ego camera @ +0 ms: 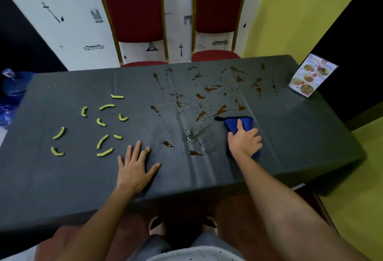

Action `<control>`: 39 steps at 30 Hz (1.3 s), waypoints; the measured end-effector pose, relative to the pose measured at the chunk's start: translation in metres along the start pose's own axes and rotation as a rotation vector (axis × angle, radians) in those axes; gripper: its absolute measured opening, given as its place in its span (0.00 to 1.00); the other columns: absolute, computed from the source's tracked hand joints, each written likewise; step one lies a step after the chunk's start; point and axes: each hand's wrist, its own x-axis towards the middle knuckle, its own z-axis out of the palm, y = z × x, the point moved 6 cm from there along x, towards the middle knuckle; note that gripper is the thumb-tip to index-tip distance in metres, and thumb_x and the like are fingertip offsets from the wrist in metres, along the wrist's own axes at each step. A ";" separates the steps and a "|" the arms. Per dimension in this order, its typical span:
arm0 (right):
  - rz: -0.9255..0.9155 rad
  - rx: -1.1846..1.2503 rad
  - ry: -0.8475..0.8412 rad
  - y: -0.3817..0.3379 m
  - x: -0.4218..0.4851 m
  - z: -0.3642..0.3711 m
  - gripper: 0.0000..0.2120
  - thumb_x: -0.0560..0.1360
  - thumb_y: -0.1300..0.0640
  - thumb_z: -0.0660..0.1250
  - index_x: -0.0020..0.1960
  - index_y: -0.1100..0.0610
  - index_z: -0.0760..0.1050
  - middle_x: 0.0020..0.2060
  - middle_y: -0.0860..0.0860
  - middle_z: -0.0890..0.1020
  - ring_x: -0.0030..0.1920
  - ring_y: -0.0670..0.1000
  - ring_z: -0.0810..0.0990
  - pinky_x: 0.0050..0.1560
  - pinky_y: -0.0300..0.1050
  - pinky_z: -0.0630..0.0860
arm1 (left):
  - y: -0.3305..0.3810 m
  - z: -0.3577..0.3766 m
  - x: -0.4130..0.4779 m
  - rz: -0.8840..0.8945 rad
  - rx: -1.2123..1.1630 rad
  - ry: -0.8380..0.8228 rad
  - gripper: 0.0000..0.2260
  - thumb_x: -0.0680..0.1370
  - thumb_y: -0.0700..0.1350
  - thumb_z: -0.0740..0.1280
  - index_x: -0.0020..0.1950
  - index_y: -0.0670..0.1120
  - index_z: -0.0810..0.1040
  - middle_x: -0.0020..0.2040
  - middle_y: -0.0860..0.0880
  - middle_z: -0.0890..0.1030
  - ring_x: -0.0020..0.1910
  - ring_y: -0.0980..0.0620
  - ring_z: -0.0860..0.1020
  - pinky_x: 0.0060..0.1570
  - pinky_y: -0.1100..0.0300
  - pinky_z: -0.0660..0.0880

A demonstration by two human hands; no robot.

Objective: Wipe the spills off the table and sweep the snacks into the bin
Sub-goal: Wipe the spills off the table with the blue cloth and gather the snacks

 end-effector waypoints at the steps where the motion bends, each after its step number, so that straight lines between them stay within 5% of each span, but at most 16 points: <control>1: 0.043 0.027 -0.010 -0.010 -0.007 0.002 0.30 0.77 0.40 0.60 0.76 0.41 0.55 0.67 0.63 0.64 0.61 0.65 0.68 0.60 0.60 0.67 | 0.000 0.000 0.000 0.016 0.004 0.002 0.33 0.73 0.71 0.49 0.75 0.56 0.58 0.79 0.52 0.48 0.77 0.46 0.45 0.73 0.38 0.47; 9: -0.291 -0.085 0.009 -0.096 -0.093 0.022 0.30 0.75 0.39 0.62 0.75 0.40 0.56 0.63 0.59 0.67 0.56 0.60 0.70 0.54 0.55 0.69 | -0.002 0.006 -0.006 0.076 -0.006 0.079 0.36 0.72 0.71 0.40 0.76 0.56 0.55 0.79 0.50 0.48 0.77 0.45 0.44 0.72 0.39 0.41; 19: -0.923 -0.294 -0.046 -0.062 -0.101 0.024 0.30 0.74 0.39 0.57 0.74 0.34 0.53 0.73 0.53 0.63 0.63 0.58 0.67 0.60 0.54 0.62 | -0.004 0.006 -0.006 0.088 -0.022 0.091 0.36 0.72 0.70 0.41 0.77 0.55 0.54 0.79 0.49 0.48 0.77 0.45 0.44 0.72 0.39 0.40; 22: -0.927 -0.346 0.010 -0.078 -0.105 0.030 0.33 0.72 0.28 0.51 0.75 0.33 0.48 0.71 0.55 0.65 0.60 0.59 0.69 0.57 0.57 0.65 | -0.006 0.008 -0.006 0.082 0.006 0.075 0.36 0.72 0.70 0.39 0.77 0.55 0.50 0.79 0.50 0.45 0.77 0.46 0.41 0.71 0.40 0.38; 28: -0.903 -0.307 0.072 -0.112 -0.075 0.025 0.32 0.73 0.30 0.53 0.74 0.34 0.49 0.70 0.56 0.66 0.59 0.60 0.70 0.55 0.57 0.67 | -0.006 0.011 -0.005 0.045 0.047 0.066 0.41 0.70 0.72 0.37 0.77 0.51 0.39 0.78 0.51 0.40 0.75 0.50 0.34 0.72 0.43 0.34; 32: -0.766 -0.268 0.061 -0.134 -0.059 0.021 0.31 0.74 0.31 0.54 0.74 0.36 0.52 0.68 0.55 0.67 0.59 0.60 0.71 0.54 0.57 0.68 | -0.007 0.011 -0.011 -0.077 -0.001 0.100 0.44 0.70 0.73 0.40 0.77 0.47 0.42 0.78 0.49 0.43 0.76 0.50 0.37 0.72 0.44 0.35; 39: -1.289 -0.283 0.164 -0.102 -0.103 0.027 0.32 0.70 0.34 0.65 0.72 0.39 0.65 0.60 0.57 0.77 0.47 0.60 0.77 0.44 0.53 0.72 | -0.009 0.017 -0.016 -0.087 0.001 0.063 0.54 0.63 0.81 0.43 0.78 0.45 0.43 0.79 0.48 0.45 0.77 0.49 0.40 0.72 0.43 0.39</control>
